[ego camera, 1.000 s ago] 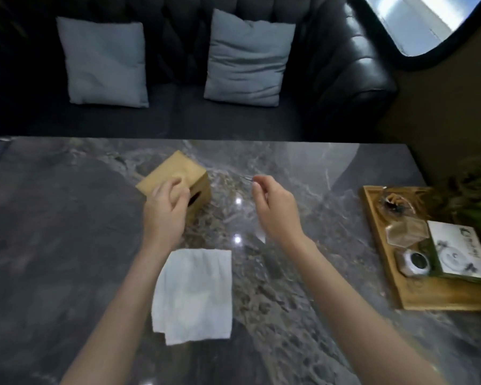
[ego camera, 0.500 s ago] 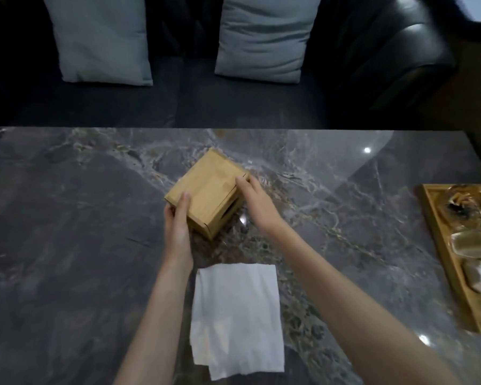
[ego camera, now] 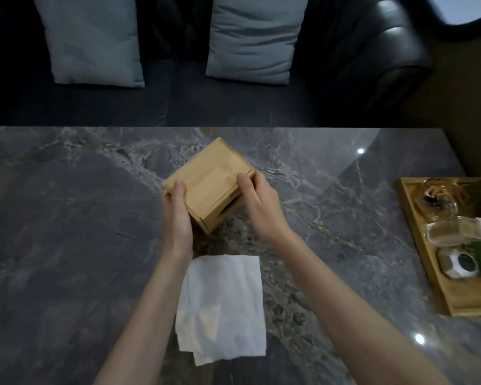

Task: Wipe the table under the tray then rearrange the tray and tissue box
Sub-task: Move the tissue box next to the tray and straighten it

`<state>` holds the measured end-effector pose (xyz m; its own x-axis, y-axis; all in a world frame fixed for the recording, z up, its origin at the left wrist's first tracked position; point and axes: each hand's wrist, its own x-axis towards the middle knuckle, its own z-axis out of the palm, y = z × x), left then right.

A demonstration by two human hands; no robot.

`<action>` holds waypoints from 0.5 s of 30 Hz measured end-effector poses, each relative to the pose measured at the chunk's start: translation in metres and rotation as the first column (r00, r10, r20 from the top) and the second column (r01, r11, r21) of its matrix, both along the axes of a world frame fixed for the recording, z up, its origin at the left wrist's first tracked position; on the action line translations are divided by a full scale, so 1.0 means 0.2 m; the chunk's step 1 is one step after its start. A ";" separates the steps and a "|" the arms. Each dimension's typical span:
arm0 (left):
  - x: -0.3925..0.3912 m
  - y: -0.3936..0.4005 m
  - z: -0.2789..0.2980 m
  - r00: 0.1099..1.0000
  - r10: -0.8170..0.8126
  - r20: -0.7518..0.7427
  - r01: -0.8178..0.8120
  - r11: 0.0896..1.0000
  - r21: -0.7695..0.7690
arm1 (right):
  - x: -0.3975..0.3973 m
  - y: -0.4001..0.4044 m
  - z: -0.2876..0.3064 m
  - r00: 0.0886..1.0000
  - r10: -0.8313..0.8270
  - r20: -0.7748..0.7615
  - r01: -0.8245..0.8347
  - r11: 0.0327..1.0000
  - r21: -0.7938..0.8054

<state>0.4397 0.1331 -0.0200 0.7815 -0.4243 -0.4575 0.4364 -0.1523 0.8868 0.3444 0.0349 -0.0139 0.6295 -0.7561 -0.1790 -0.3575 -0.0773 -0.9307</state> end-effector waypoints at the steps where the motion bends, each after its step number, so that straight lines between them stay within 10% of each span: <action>1: -0.03 0.00 0.03 0.999 -0.025 0.025 0.026 1.000 -0.005 | -0.03 0.00 0.02 1.000 -0.013 0.019 0.013 1.000 -0.002; 15: -0.85 -0.09 0.36 0.933 -0.283 0.221 0.289 0.957 0.006 | -0.93 0.05 0.32 0.942 -0.290 0.166 0.312 0.942 -0.125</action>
<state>0.2703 0.1153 0.0519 0.7042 -0.6541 -0.2762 0.1746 -0.2174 0.9603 0.1591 0.0449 0.0495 0.3790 -0.9251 0.0239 -0.2488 -0.1268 -0.9602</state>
